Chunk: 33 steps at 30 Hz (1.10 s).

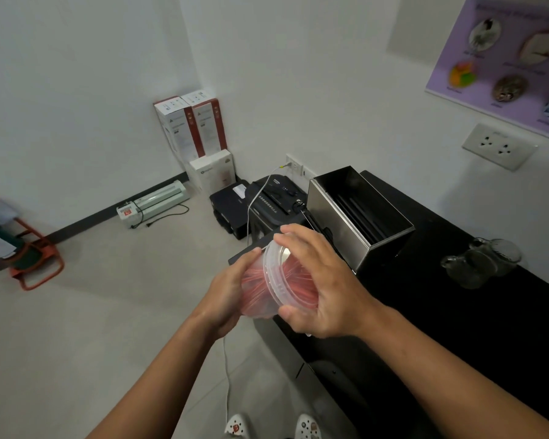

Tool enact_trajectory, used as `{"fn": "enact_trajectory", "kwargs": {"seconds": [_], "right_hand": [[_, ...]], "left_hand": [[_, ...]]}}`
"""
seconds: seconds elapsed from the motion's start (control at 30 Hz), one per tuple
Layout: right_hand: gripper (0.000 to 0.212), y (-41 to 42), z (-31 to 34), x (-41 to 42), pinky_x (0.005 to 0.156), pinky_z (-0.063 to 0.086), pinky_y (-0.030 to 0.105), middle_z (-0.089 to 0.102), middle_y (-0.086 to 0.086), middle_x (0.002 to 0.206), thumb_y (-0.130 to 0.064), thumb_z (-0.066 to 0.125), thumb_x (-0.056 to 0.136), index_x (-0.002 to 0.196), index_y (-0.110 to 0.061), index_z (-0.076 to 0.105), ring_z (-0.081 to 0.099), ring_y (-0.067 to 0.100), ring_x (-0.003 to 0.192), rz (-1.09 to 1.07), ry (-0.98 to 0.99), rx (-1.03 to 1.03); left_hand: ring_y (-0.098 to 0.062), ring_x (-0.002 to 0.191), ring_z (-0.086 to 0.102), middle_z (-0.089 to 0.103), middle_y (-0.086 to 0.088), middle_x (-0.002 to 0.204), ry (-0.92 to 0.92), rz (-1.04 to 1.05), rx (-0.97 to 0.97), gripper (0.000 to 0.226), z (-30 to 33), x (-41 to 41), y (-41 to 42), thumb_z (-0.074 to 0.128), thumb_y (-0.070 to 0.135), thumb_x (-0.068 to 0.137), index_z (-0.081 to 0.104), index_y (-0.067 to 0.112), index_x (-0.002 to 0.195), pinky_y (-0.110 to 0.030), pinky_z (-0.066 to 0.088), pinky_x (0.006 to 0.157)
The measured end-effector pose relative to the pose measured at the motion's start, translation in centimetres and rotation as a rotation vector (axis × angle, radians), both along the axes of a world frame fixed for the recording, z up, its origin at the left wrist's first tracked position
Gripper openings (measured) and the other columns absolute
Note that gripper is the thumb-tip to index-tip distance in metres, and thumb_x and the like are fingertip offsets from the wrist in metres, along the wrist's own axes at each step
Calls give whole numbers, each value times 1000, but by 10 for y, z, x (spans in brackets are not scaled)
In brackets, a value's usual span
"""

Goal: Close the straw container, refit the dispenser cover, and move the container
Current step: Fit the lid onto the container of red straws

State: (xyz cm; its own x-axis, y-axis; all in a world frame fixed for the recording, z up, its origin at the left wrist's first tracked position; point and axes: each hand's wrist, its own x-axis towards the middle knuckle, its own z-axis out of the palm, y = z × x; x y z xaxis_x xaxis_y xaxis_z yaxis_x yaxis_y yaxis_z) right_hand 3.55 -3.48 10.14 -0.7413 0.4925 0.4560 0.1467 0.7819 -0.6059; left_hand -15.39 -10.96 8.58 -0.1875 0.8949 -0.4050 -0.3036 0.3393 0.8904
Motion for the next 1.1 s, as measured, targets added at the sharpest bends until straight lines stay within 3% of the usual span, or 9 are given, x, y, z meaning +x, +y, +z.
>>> {"fn": "enact_trajectory", "kwargs": {"seconds": [0.13, 0.27, 0.37, 0.5, 0.63, 0.73, 0.87, 1.0, 1.1], "right_hand": [[87, 4, -1, 0, 110, 44, 51, 41, 8, 154, -50, 65, 80, 154, -12, 42, 44, 25, 143, -66, 83, -90], [83, 3, -5, -5, 112, 43, 47, 44, 6, 152, -49, 63, 85, 155, -10, 41, 46, 21, 142, -153, 193, -244], [81, 2, -5, -8, 114, 42, 43, 47, 4, 151, -48, 62, 86, 155, -11, 42, 46, 18, 143, -192, 219, -315], [77, -6, -3, -11, 114, 43, 40, 49, 1, 151, -49, 61, 87, 154, -15, 43, 47, 14, 141, -242, 241, -379], [78, -7, -1, -11, 113, 45, 42, 47, -10, 154, -57, 61, 86, 156, -28, 41, 47, 7, 140, -298, 183, -490], [85, -1, 5, -5, 117, 41, 41, 39, -16, 160, -67, 62, 85, 159, -33, 35, 38, 0, 145, -262, 89, -513], [91, 11, 9, 4, 123, 29, 36, 20, -11, 171, -65, 64, 88, 163, -28, 29, 19, 3, 156, -103, -34, -319], [95, 23, 15, 6, 123, 31, 44, 19, -3, 173, -67, 66, 85, 162, -24, 31, 19, 15, 158, -4, -53, -134], [94, 29, 19, 3, 118, 37, 53, 24, 2, 171, -63, 67, 84, 160, -17, 35, 28, 22, 156, 48, -26, -50]], "left_hand": [[-39, 107, 77, 81, -18, 114, 60, 97, 54, 50, -1, 13, 3, 53, 59, 96, 84, 22, 110, -60, 59, 98], [-16, 76, 79, 82, -2, 84, 226, 268, 154, 44, -3, 23, 8, 51, 54, 99, 82, 24, 87, -24, 61, 62], [0, 62, 72, 79, 9, 73, 306, 344, 235, 45, -6, 29, 9, 47, 41, 107, 81, 30, 80, -11, 52, 54], [-10, 66, 70, 75, 1, 74, 313, 422, 296, 49, -7, 33, 7, 54, 56, 94, 75, 11, 91, -22, 56, 63], [-11, 66, 70, 75, 1, 76, 297, 419, 266, 53, -14, 33, 12, 57, 56, 91, 73, 6, 98, -24, 57, 60], [-10, 65, 72, 77, 3, 75, 272, 364, 183, 44, -10, 29, 13, 56, 53, 94, 77, 15, 89, -24, 57, 56], [-35, 100, 79, 82, -17, 108, 47, 261, 53, 39, 0, 19, 14, 59, 50, 99, 85, 21, 103, -52, 62, 88], [-47, 112, 70, 70, -30, 132, -133, 98, 23, 65, 11, 10, 16, 68, 61, 83, 73, 16, 131, -60, 55, 87], [-41, 97, 70, 73, -26, 118, -167, -75, 26, 72, 17, 5, 17, 72, 69, 77, 73, 19, 130, -51, 57, 75]]}}
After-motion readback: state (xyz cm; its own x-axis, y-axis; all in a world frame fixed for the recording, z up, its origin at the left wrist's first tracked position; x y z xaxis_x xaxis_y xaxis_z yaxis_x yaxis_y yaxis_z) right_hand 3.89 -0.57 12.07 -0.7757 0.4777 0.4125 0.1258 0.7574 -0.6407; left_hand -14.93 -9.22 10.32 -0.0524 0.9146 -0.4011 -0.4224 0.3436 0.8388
